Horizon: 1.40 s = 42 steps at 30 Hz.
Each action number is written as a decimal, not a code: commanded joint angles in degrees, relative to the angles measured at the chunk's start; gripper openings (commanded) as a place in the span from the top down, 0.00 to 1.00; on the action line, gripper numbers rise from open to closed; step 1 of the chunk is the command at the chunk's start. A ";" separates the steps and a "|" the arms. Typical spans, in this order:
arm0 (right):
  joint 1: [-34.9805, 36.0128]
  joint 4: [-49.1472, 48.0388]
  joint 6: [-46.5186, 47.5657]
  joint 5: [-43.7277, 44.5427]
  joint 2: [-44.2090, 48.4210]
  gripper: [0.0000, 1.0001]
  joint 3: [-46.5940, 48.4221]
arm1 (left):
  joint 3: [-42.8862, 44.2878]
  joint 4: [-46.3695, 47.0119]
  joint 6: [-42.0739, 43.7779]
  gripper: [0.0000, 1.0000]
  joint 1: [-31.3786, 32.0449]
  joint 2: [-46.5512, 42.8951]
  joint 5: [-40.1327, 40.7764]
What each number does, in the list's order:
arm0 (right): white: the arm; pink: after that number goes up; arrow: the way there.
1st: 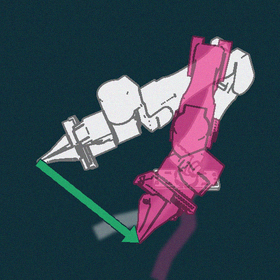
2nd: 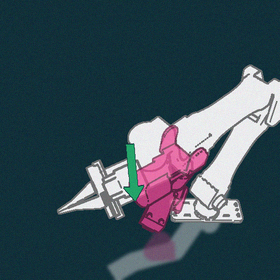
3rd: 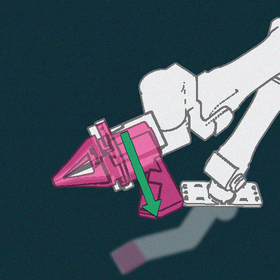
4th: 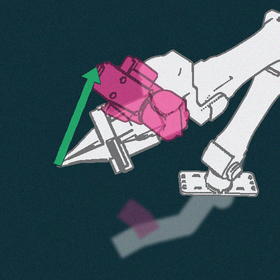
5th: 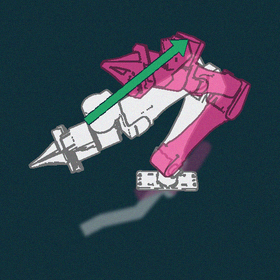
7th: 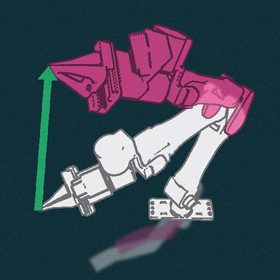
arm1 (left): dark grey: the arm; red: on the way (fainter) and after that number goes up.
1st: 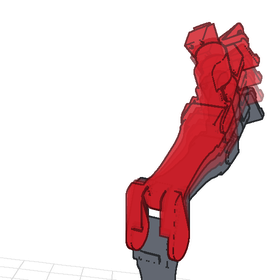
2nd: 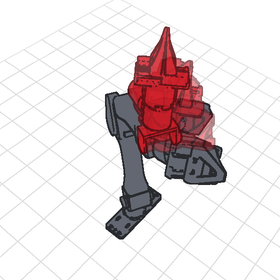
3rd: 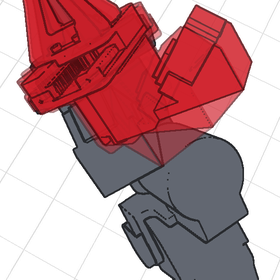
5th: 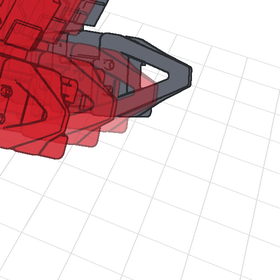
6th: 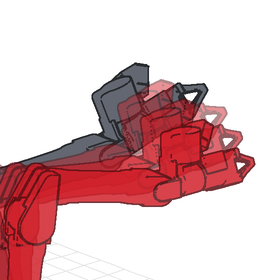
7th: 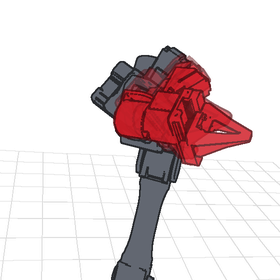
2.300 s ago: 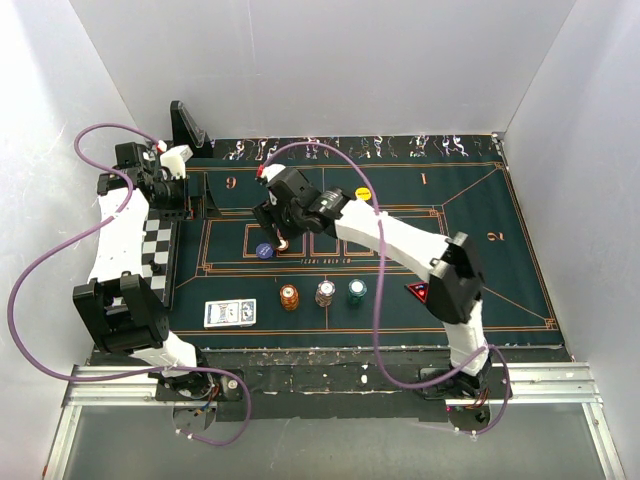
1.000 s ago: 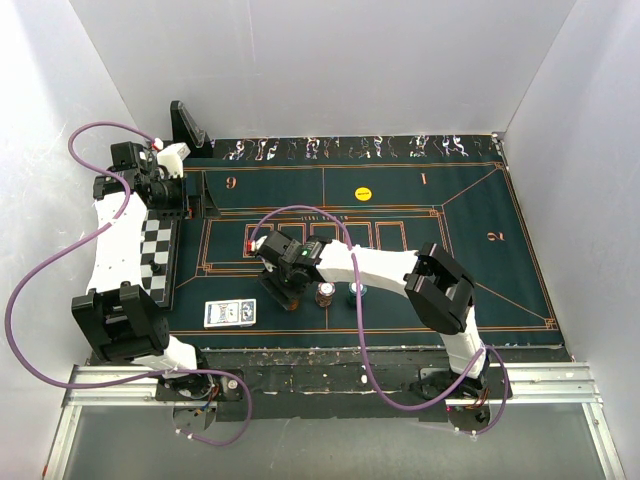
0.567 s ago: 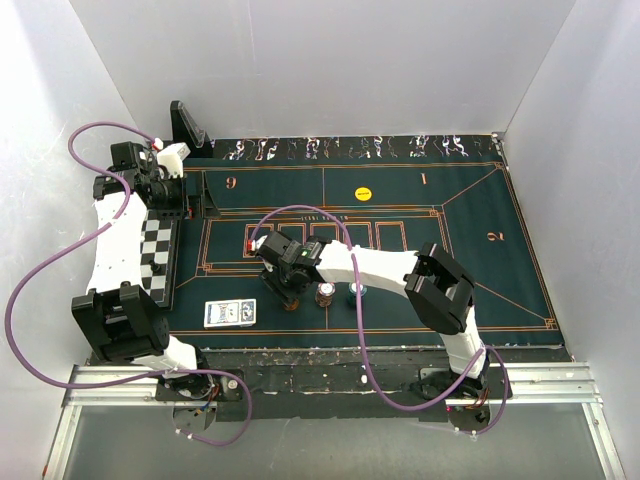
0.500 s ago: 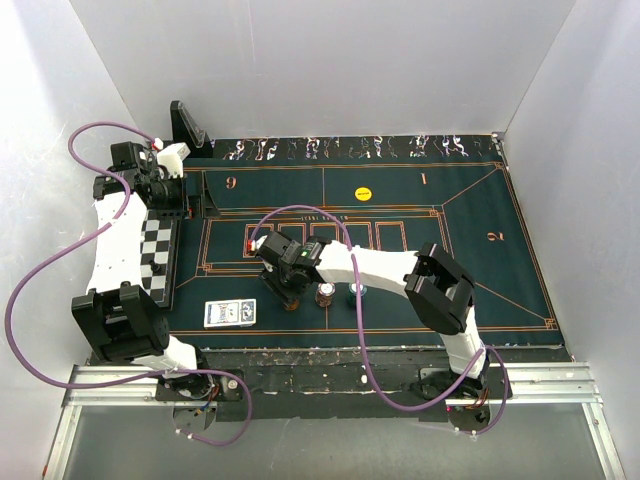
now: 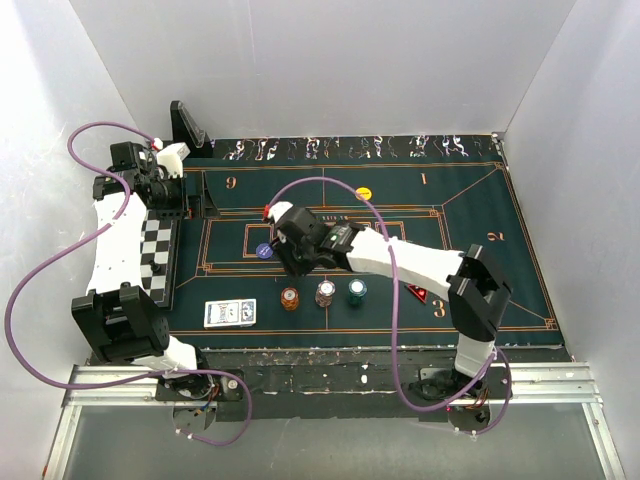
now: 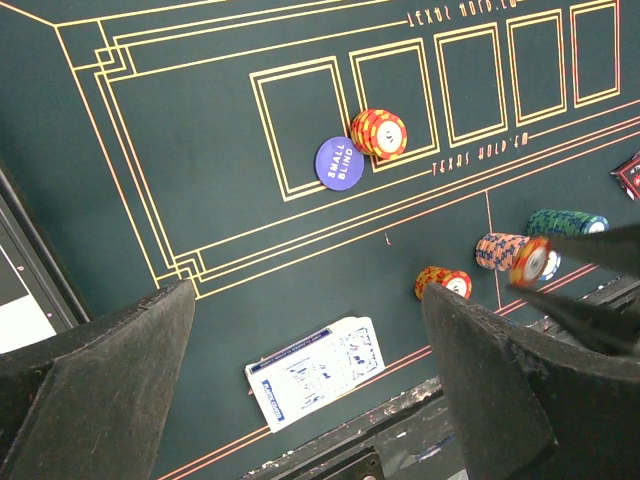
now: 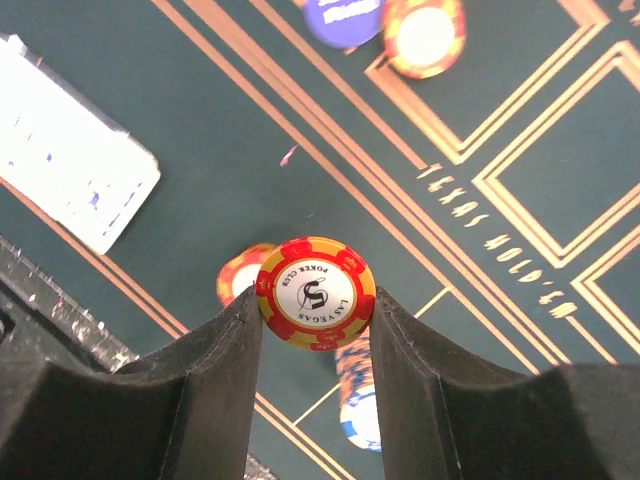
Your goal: Distribute texas hold em gaming equipment
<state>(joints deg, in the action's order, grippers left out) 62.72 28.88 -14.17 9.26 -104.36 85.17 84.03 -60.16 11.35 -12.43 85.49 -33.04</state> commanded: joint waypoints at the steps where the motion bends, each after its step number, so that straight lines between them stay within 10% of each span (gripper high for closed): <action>1: -7.06 -2.52 -0.41 1.82 3.37 0.99 -0.09 | 0.70 -0.04 0.60 0.02 -0.41 -2.61 -0.01; 14: -33.88 0.82 -6.65 7.36 -3.83 0.99 5.53 | 0.96 -0.04 1.83 0.02 -0.49 -0.33 -0.36; 31: -43.56 4.60 -7.98 5.25 -23.26 0.98 20.30 | 2.45 0.13 2.97 0.02 -0.49 3.80 -0.54; 42: -44.00 6.98 -6.83 4.89 -25.11 0.27 24.26 | 2.89 -0.31 3.06 0.02 -0.49 4.16 -1.41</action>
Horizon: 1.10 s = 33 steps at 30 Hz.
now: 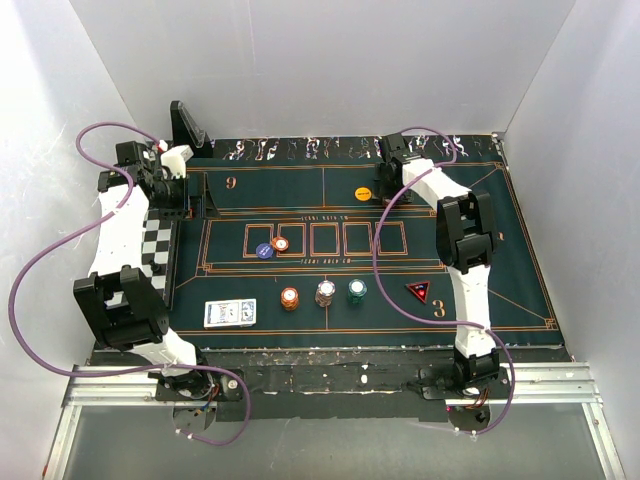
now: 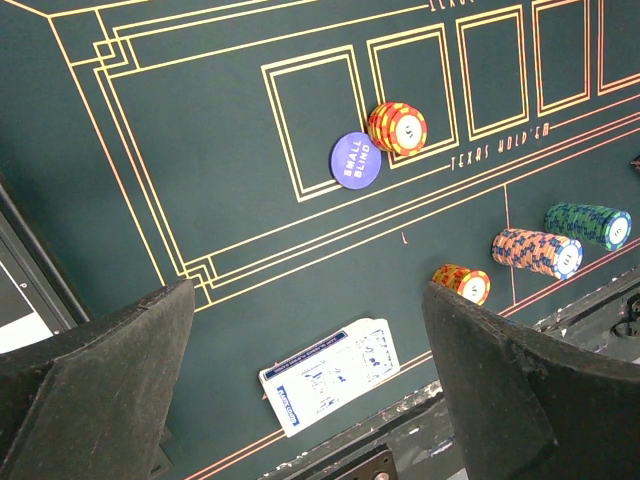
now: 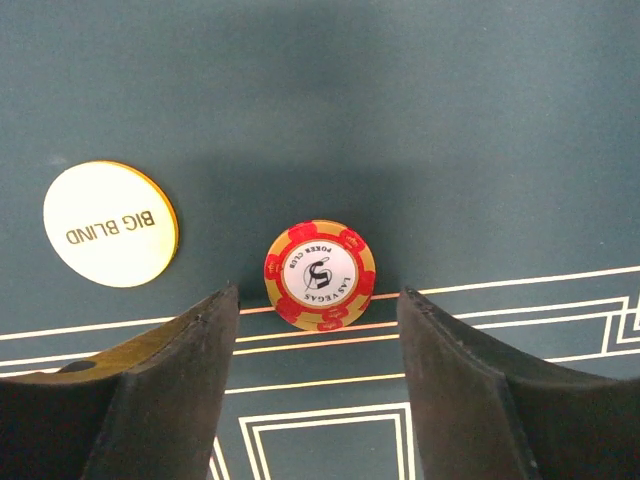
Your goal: Distribute texas hold em gaming equipment
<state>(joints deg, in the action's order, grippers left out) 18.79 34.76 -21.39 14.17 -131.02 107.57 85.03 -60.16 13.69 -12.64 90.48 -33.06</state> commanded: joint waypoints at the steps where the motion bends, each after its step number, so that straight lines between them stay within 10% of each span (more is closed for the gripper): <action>1: -0.07 1.36 0.38 -0.02 2.17 0.23 1.59 | 1.89 -0.39 0.72 0.02 -0.19 -0.83 -1.48; 10: 3.70 1.89 -0.32 1.90 16.92 0.13 -5.78 | 1.89 -0.40 -0.42 0.02 -0.28 -2.50 -2.27; 18: 26.00 2.24 3.72 -0.45 29.33 0.11 -14.22 | 2.68 -0.75 -1.65 0.02 -0.28 -3.73 -2.27; 33: 44.67 5.23 6.80 -11.62 19.67 0.09 -12.74 | 2.24 -0.75 -2.18 0.02 -0.36 -5.14 -1.31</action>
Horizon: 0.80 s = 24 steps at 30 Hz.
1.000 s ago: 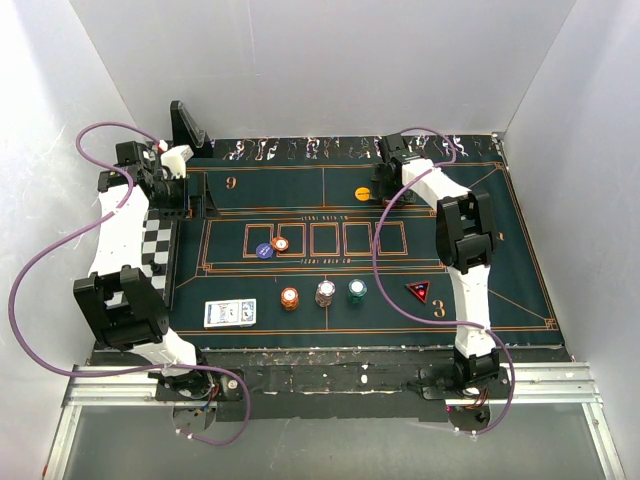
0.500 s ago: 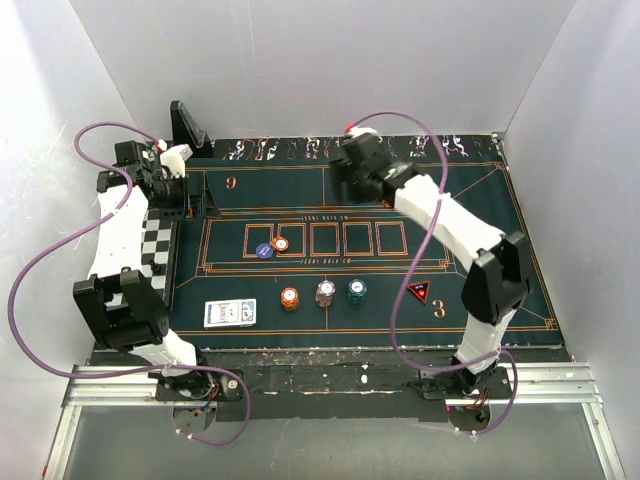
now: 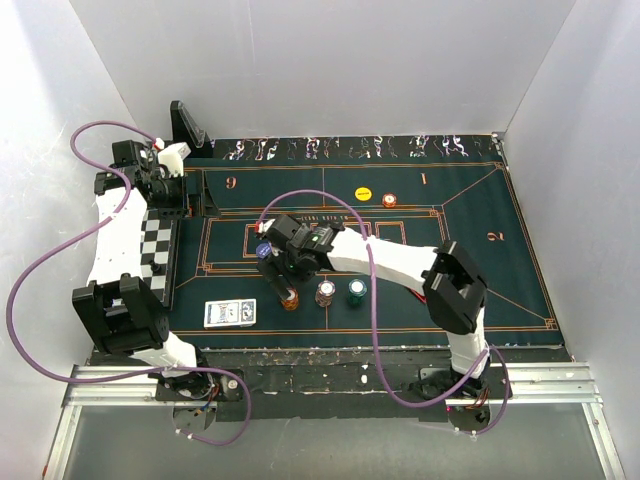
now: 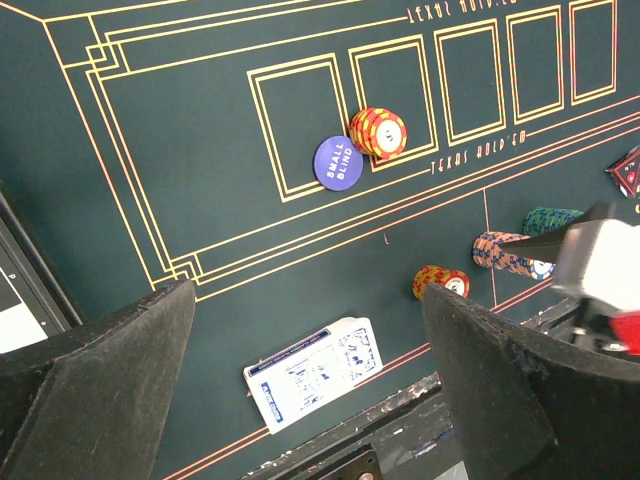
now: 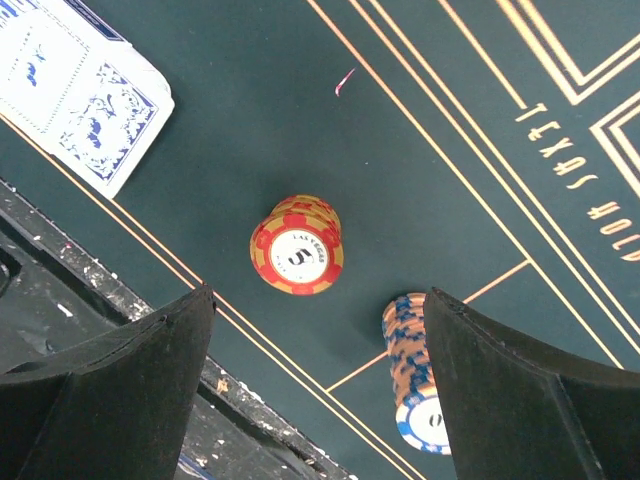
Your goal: Distribute texas hold em gaming equipment
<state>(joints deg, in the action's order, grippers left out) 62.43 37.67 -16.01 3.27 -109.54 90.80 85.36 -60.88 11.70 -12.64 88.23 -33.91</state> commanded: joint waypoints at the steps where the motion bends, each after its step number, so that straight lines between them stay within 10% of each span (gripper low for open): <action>1: 1.28 2.15 1.51 -0.81 -2.34 0.08 4.03 | 1.91 -0.03 -0.28 0.02 -0.28 -3.06 -0.54; 24: 2.08 0.47 0.72 -4.50 -10.26 0.14 5.17 | 2.53 -0.64 0.60 0.02 -0.80 -3.24 0.42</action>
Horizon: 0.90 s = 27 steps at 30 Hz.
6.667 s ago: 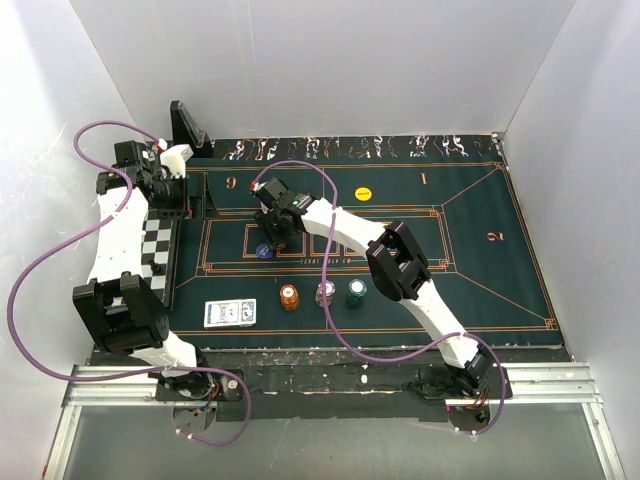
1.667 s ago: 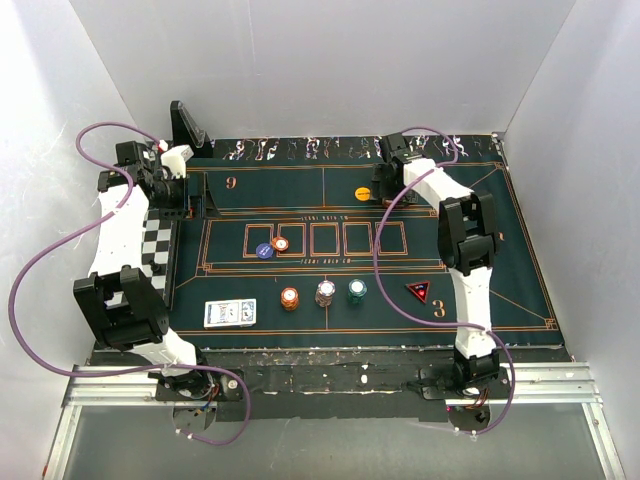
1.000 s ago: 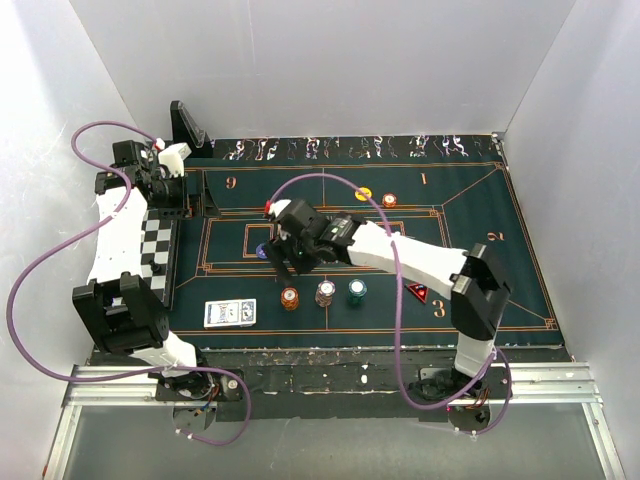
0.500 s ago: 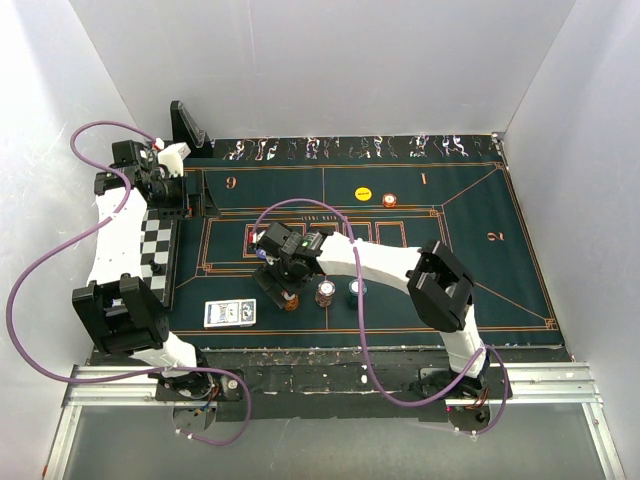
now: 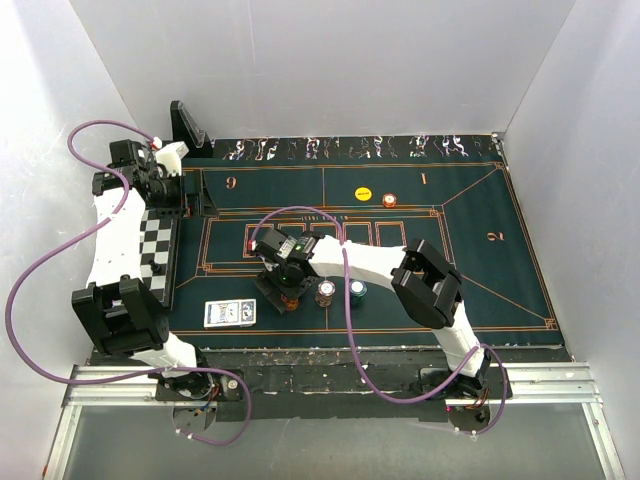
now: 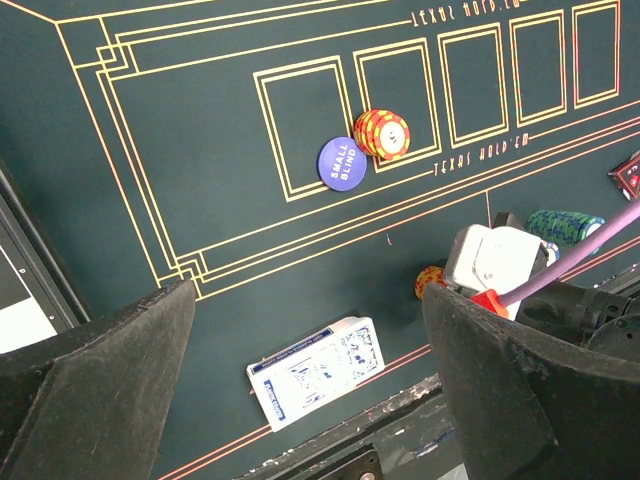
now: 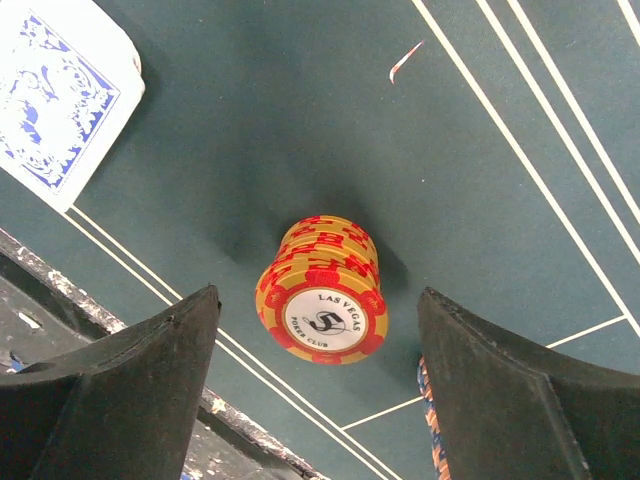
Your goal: Distribute texas hold em gaming equipment
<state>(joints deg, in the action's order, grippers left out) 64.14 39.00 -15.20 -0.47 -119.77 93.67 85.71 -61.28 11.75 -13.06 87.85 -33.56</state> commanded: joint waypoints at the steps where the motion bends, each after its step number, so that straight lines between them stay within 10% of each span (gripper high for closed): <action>1: 0.29 -0.77 -0.27 -0.59 -0.03 0.16 2.31 | 2.27 -0.25 0.56 0.02 -0.47 -2.86 -0.01; 27: 0.37 -3.14 -1.76 0.21 0.67 0.64 -1.56 | 1.21 0.19 0.73 0.02 -0.74 -3.74 -0.01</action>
<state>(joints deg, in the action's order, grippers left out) 64.20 38.54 -16.38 -0.21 -119.77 93.47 86.00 -61.28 11.90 -13.43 87.15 -33.45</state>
